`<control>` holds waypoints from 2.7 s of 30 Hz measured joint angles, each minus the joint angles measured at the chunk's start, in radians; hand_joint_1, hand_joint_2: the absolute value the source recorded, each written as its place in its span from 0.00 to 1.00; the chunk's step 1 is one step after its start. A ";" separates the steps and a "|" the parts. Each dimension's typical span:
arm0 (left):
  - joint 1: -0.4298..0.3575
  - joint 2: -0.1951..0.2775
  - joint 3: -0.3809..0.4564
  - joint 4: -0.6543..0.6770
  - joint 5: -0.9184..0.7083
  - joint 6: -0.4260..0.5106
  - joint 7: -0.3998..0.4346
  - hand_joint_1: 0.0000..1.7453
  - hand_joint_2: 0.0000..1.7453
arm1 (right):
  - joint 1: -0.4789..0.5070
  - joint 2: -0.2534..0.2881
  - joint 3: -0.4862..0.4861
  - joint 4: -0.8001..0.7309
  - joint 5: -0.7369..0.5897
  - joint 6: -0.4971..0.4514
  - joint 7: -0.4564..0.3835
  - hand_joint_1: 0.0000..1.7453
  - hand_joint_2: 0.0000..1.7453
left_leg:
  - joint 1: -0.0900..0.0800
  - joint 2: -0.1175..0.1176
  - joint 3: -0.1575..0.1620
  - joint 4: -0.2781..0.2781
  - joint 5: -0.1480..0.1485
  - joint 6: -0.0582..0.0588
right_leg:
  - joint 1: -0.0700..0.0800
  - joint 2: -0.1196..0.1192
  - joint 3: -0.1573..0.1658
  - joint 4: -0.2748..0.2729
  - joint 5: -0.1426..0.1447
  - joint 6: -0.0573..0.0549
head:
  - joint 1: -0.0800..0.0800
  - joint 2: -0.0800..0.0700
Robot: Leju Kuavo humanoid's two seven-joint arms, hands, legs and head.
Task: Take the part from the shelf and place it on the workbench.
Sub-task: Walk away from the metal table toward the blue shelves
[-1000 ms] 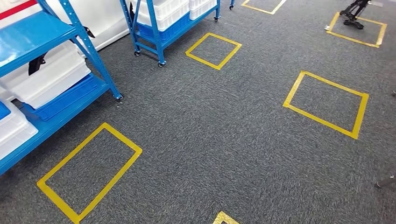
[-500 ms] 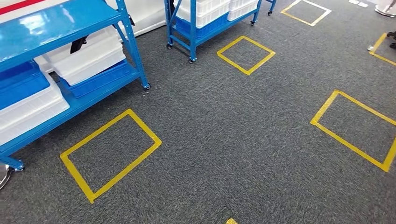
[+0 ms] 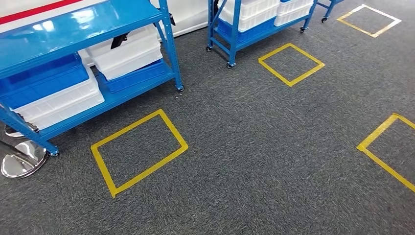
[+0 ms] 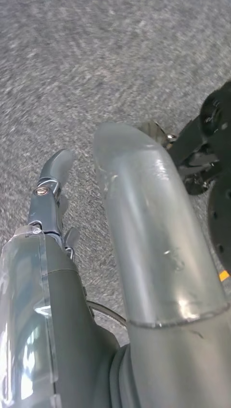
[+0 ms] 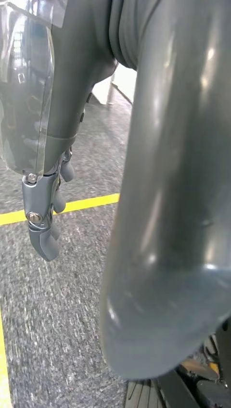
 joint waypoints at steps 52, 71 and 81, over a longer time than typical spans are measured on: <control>-0.007 -0.041 -0.006 0.000 -0.023 0.015 -0.039 0.00 0.00 | 0.003 -0.013 -0.037 0.000 -0.001 0.059 -0.023 0.00 0.00 | -0.001 -0.012 0.117 -0.214 0.114 0.043 | -0.005 0.014 -0.041 0.090 -0.017 0.051 | 0.016 0.000; -0.005 -0.044 -0.008 0.000 -0.022 0.013 -0.032 0.00 0.00 | 0.002 -0.014 -0.044 0.000 -0.003 0.079 -0.023 0.00 0.00 | -0.010 0.015 0.085 -0.191 0.121 0.029 | 0.007 -0.005 0.034 0.015 -0.041 0.033 | 0.003 0.000; -0.004 -0.046 -0.008 0.000 -0.020 0.012 -0.028 0.00 0.00 | 0.006 -0.014 -0.044 0.000 0.001 0.091 -0.023 0.00 0.00 | -0.006 0.004 0.128 -0.212 0.100 0.057 | 0.002 0.005 -0.108 0.200 -0.048 0.048 | 0.013 0.000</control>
